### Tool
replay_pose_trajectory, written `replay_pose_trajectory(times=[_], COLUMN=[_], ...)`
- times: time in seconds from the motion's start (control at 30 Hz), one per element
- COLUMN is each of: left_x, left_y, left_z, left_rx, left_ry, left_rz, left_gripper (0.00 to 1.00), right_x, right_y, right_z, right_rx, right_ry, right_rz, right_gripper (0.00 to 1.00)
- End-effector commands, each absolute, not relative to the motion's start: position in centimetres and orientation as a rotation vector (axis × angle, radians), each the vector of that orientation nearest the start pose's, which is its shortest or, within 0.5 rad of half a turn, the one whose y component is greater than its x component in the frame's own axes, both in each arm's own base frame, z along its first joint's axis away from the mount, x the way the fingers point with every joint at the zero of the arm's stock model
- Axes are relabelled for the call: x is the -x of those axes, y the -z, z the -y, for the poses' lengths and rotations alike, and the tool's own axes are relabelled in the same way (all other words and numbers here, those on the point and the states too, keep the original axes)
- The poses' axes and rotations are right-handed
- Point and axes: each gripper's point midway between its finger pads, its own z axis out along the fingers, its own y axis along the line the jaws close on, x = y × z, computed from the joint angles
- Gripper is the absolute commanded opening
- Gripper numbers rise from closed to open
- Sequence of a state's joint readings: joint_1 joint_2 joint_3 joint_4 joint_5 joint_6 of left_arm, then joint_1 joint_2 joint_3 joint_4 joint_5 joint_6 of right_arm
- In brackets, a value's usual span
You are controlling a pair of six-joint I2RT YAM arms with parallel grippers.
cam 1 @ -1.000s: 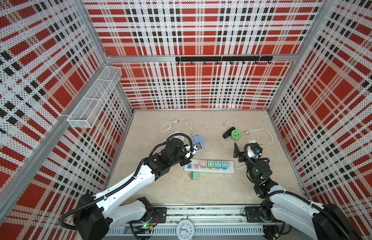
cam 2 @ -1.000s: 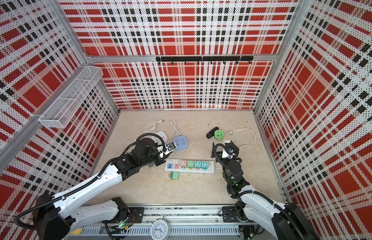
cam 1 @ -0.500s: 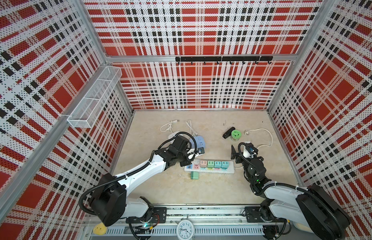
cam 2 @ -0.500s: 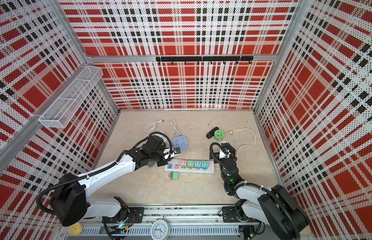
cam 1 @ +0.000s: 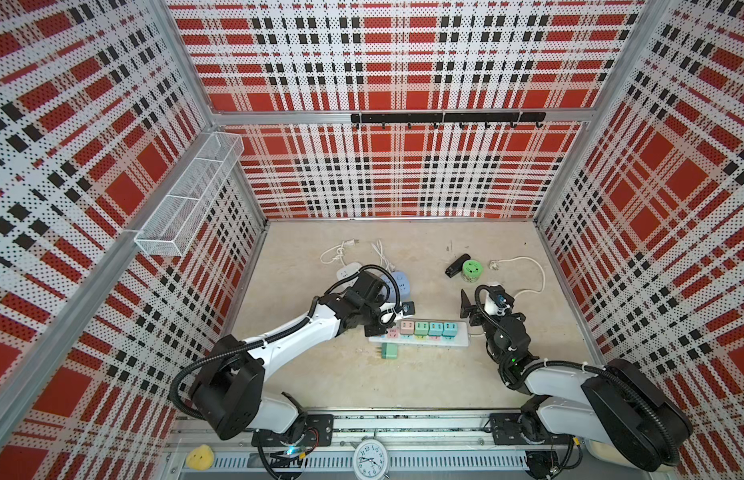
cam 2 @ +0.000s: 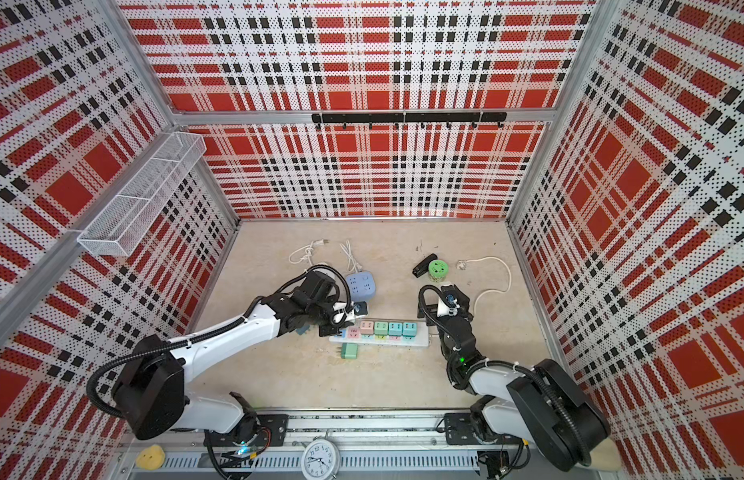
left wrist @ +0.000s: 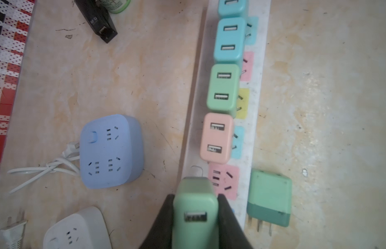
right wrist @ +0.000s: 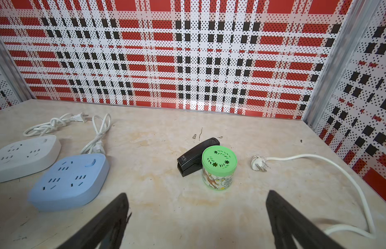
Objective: Insert the plug
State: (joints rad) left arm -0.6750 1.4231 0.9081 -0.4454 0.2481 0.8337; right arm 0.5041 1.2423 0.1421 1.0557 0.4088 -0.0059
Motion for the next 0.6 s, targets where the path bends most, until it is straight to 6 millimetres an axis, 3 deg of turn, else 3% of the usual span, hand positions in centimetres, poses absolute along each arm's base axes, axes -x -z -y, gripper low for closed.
replay_pose_trajectory(times=[0.0, 0.57], left_x=[-24.59, -24.36], left_y=[-10.03, -9.21], left_z=[26.09, 26.43], left_rx=[-1.846, -1.893], left_ry=[0.294, 0.373], left_rz=[-1.737, -1.702], left_gripper=[0.0, 0.0], right_x=[-32.45, -32.46], right_y=[-17.72, -17.62], right_z=[-9.69, -9.41], right_rx=[0.053, 0.038], right_ry=[-0.067, -0.06], right_rz=[-1.557, -1.563], right_gripper=[1.0, 1.0])
